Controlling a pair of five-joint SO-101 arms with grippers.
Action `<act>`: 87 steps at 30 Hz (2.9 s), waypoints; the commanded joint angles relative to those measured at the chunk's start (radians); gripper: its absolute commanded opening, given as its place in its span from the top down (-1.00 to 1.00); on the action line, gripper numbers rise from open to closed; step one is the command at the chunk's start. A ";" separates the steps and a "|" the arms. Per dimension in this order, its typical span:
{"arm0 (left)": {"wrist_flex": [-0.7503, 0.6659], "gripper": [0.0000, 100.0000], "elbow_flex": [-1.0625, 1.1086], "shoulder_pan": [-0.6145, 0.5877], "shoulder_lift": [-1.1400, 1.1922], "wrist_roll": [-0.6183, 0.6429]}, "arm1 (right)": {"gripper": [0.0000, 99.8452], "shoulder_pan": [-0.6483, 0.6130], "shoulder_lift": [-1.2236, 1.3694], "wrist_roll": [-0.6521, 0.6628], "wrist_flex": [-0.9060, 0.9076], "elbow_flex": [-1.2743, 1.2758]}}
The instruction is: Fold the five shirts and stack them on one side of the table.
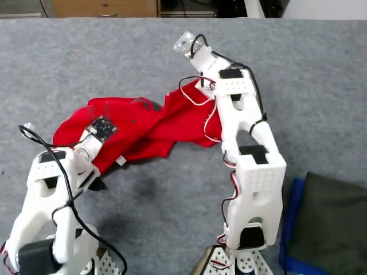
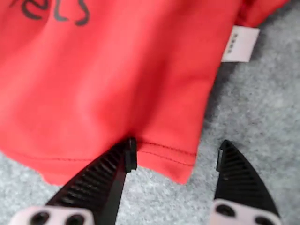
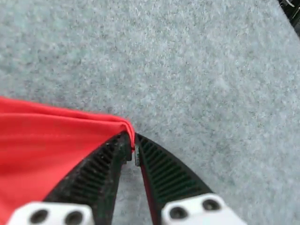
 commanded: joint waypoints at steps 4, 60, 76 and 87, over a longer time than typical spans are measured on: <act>-0.012 0.58 -0.087 -0.014 0.087 -0.003 | 0.99 -0.010 0.018 -0.006 -0.011 -0.084; 0.575 0.96 -1.120 -0.015 -0.197 0.769 | 0.99 0.039 -0.756 -0.180 0.479 -0.510; 0.572 0.96 -1.488 -0.278 -0.323 1.013 | 0.99 0.102 -0.937 -0.178 0.497 -0.974; 0.572 0.96 -1.333 -0.296 -0.320 1.008 | 0.99 0.091 -0.920 -0.141 0.552 -0.832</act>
